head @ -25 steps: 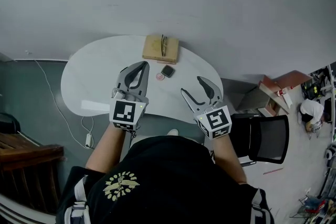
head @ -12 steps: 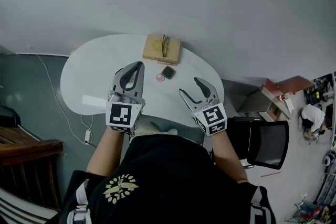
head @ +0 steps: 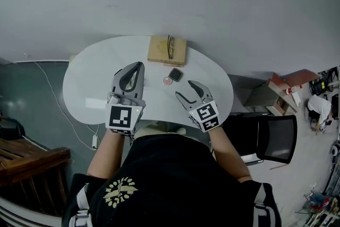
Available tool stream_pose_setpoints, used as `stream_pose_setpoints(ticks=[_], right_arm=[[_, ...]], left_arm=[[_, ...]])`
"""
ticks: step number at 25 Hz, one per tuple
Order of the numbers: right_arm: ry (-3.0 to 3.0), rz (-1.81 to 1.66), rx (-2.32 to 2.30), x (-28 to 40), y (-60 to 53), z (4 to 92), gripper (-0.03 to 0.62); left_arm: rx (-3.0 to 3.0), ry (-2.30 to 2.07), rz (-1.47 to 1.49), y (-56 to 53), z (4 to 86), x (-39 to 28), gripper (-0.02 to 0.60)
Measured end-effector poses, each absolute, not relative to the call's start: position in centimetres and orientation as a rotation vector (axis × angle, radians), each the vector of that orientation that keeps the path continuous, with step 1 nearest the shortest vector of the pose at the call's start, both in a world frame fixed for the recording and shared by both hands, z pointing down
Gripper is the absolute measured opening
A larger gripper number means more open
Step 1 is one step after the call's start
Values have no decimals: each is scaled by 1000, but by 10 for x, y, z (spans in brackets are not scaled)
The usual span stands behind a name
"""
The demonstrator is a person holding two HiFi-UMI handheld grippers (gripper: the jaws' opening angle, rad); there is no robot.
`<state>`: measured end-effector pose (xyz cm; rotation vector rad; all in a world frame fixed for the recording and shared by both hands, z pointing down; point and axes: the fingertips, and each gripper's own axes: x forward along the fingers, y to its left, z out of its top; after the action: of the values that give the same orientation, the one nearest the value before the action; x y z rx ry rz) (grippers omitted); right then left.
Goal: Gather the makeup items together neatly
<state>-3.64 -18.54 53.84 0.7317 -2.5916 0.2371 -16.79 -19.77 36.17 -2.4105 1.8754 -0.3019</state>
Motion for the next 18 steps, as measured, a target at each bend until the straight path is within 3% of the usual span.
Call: stream_pose_setpoints(ticks=[18], right_arm=[[-2431, 415, 576, -113, -198, 654, 272]], left_arm=[[-2507, 1763, -291, -254, 373, -207, 12]])
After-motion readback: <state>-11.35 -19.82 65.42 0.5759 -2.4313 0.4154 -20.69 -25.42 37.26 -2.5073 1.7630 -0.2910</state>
